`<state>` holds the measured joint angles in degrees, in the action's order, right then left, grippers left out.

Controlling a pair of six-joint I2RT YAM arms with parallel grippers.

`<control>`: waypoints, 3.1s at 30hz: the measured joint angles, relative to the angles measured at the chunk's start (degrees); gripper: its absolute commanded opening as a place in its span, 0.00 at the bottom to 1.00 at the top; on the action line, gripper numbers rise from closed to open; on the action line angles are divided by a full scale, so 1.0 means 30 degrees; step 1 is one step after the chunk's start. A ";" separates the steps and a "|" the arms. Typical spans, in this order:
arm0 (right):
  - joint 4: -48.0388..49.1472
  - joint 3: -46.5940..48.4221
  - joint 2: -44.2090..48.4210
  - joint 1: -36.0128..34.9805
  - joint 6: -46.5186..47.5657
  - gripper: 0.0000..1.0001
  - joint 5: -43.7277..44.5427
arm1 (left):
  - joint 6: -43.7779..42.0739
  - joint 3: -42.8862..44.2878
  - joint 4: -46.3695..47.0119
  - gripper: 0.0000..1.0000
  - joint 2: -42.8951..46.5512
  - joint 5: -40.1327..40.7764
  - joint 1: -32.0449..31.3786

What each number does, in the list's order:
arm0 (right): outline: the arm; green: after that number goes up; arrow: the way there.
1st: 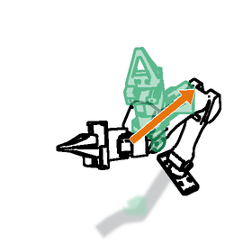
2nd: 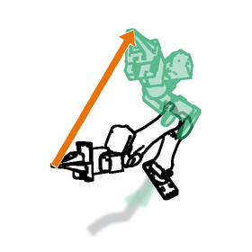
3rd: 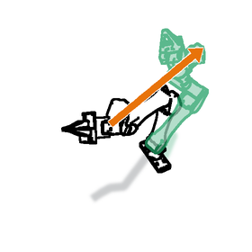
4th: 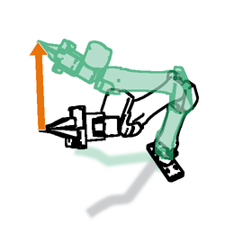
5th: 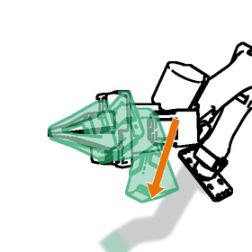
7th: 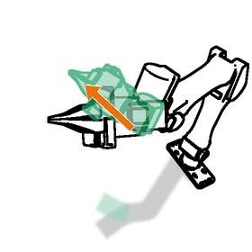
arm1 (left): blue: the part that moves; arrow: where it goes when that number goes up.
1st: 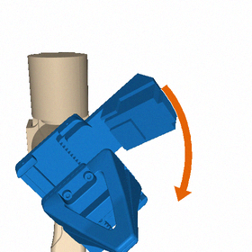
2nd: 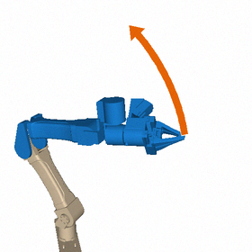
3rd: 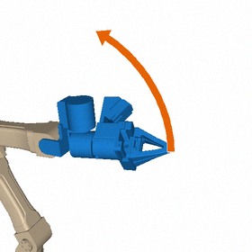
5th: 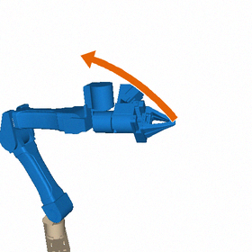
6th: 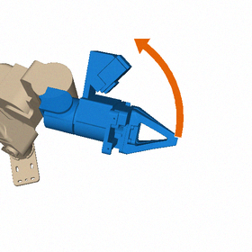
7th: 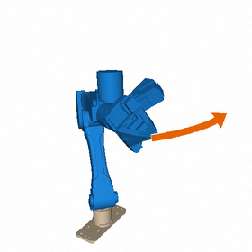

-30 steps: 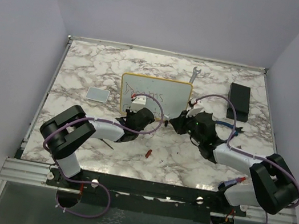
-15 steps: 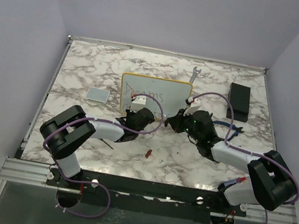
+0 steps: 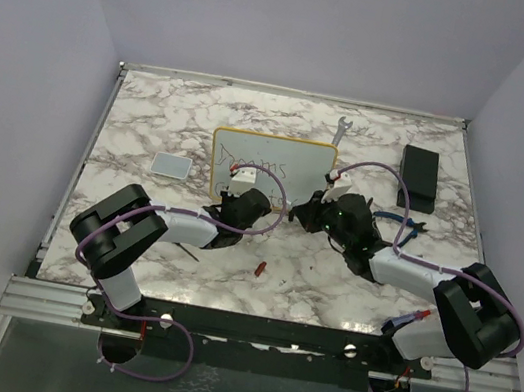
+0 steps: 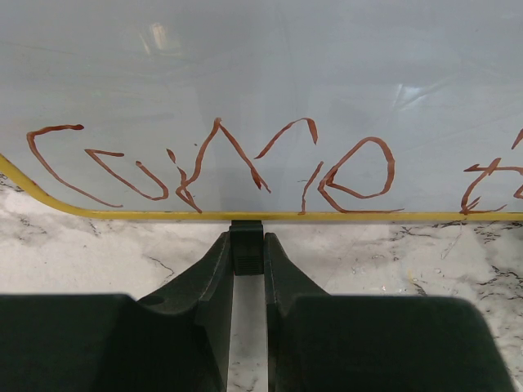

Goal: Write a sentence on the whiteboard

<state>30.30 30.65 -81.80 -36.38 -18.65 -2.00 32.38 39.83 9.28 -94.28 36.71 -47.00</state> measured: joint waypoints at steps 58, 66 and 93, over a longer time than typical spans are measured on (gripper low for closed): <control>-0.1464 -0.0896 0.2193 -0.0153 -0.0219 0.01 0.3636 | 0.0058 0.0073 -0.0168 0.00 0.0000 -0.0022 -0.0007; -0.0896 -0.0721 0.1399 -0.0138 -0.0036 0.01 0.2528 | 0.0066 0.0080 -0.0197 0.00 0.0000 -0.0022 0.0000; -0.2630 0.0801 -0.0022 -0.0240 0.0073 0.01 0.1916 | 0.0058 0.0219 -0.0350 0.00 -0.0007 -0.0015 0.0000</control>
<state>22.41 33.06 -81.87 -37.10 -18.44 3.75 32.56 40.49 8.23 -94.30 36.67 -47.00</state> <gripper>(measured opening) 0.101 0.180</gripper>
